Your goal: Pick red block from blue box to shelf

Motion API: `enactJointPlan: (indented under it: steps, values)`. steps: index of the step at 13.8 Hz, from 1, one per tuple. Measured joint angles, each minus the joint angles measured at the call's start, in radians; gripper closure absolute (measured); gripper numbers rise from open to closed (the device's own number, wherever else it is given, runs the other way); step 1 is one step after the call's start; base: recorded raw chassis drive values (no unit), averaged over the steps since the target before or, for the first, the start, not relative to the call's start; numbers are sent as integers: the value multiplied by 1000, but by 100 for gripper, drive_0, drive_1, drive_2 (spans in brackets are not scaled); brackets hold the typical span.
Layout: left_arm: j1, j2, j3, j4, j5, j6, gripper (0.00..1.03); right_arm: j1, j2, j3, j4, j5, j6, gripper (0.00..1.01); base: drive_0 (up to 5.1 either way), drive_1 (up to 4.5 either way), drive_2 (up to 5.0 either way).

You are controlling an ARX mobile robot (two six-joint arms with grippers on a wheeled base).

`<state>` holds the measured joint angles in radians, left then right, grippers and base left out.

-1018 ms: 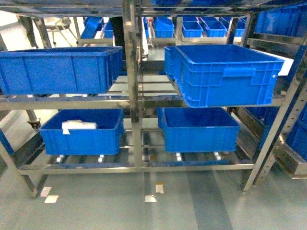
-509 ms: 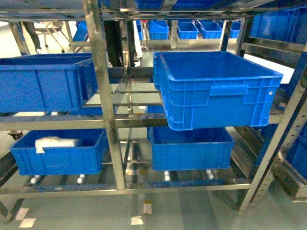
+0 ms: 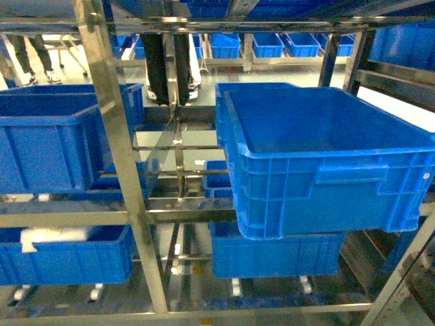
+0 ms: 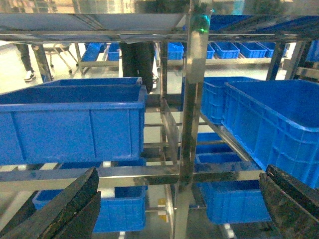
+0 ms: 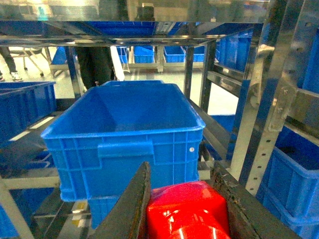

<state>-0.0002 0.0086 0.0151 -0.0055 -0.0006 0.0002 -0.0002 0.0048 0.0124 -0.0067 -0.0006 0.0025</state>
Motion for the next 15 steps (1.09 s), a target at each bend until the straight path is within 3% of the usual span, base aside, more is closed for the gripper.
enactJointPlan:
  steps: [6,15]
  values:
    - [0,0,0,3,0,0,5,0,0,0,3,0,0,72,8,440,-424]
    - [0,0,0,2,0,0,5,0,0,0,2,0,0,72,0,0,0]
